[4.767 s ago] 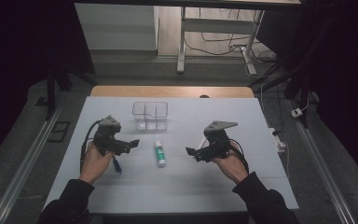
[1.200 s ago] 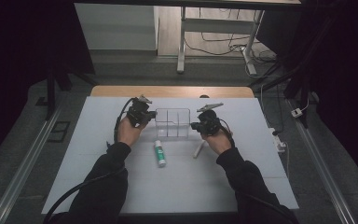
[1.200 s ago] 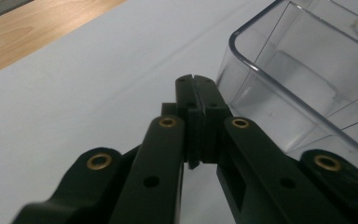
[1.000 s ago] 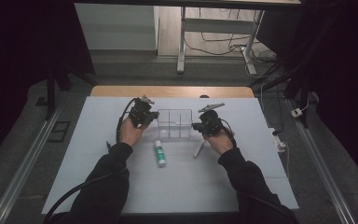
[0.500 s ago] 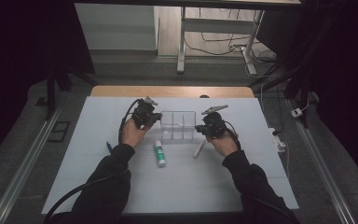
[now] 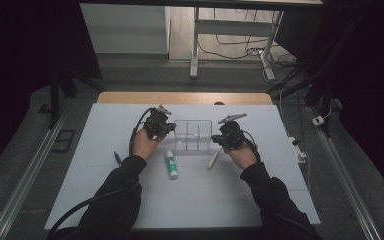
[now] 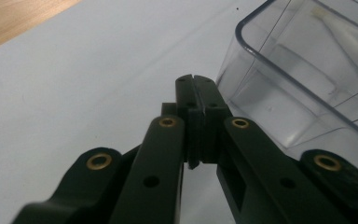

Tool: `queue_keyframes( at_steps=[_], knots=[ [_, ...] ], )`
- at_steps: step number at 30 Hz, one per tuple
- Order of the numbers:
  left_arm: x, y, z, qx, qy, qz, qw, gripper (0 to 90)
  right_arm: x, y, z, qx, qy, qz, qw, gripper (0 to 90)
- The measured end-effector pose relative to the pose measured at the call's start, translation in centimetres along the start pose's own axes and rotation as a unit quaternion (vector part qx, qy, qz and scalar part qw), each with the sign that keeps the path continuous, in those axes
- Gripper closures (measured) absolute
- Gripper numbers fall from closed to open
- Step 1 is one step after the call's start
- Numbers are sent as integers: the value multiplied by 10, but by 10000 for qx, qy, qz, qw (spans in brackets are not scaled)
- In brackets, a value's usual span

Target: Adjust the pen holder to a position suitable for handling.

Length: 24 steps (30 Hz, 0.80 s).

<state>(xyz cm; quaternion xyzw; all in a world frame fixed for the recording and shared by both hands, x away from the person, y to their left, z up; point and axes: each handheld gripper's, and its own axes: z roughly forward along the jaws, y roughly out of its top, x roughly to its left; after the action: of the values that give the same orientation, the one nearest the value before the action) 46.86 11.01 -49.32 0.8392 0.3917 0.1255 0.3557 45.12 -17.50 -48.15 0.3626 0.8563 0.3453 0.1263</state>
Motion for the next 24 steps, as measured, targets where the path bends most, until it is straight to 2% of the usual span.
queue_keyframes(
  at_steps=[7,9,17,21,24],
  knots=[
    [-1,0,-1,34,42,41,10000,881,1,0,-1,2,-24,5,10000,887],
    [0,0,-3,101,127,65,9998,830,0,0,-3,-29,-47,17,10000,856],
    [-1,-2,-27,254,30,126,9996,640,-4,0,-17,-214,-40,89,9997,761],
    [-6,-8,-44,187,-71,137,9997,547,-6,-2,-24,-277,-5,102,9996,667],
    [-13,-12,-58,184,-36,240,9995,467,-9,-3,-29,-255,-5,112,9996,571]
  ],
)
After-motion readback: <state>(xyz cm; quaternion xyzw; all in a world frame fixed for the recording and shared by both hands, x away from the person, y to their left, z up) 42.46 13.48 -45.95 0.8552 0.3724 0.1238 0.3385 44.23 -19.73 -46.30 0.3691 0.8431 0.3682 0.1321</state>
